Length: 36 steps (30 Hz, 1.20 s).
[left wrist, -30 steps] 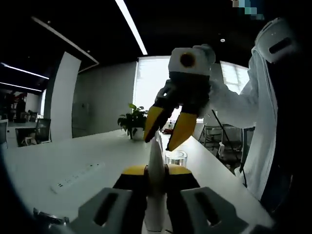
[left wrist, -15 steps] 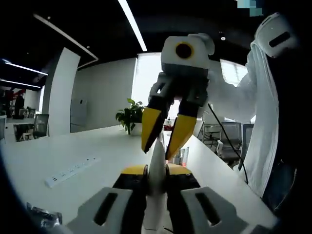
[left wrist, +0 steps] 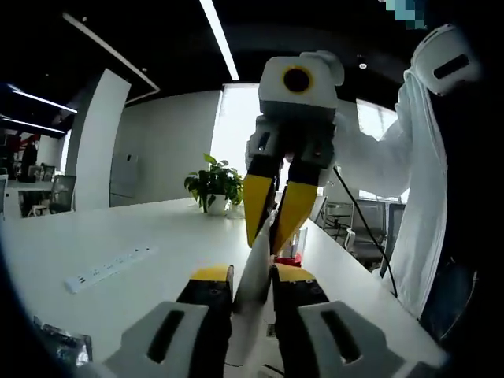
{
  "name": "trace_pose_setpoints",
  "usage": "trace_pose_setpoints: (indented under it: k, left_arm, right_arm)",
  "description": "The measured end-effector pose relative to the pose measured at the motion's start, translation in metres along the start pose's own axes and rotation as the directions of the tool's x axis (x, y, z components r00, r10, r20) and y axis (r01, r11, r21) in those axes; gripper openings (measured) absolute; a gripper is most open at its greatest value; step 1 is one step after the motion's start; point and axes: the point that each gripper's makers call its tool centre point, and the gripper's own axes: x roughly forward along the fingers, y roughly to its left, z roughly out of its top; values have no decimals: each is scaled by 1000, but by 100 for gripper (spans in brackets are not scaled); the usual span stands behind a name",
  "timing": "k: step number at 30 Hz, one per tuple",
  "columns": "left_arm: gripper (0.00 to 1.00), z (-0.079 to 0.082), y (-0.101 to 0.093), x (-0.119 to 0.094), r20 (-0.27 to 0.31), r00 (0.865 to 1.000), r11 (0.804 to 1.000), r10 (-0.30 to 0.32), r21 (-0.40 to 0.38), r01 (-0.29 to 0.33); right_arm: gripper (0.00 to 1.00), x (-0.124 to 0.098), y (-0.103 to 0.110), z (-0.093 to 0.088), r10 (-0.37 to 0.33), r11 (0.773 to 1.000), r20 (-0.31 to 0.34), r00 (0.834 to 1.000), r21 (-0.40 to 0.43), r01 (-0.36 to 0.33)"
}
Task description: Arrange the skincare products in the storage area until every visible bottle or jar stands upright without overlapping.
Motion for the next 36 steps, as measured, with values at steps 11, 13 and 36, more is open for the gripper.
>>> trace_pose_setpoints:
  k: [11,13,36]
  left_arm:
    - [24,4,9,-12,25,1000,999,7,-47,-6]
    - [25,-3,13,-15,-12,1000,999,16,-35,-16]
    - [16,-50,7,-17,-180,984,999,-7,-34,1]
  right_arm:
    - [0,1,-2,1,29,1000,9,1000,-3,-29]
    - [0,0,-2,1,37,999,13,999,-1,-37]
    - [0,-1,0,0,65,998,21,998,2,-65]
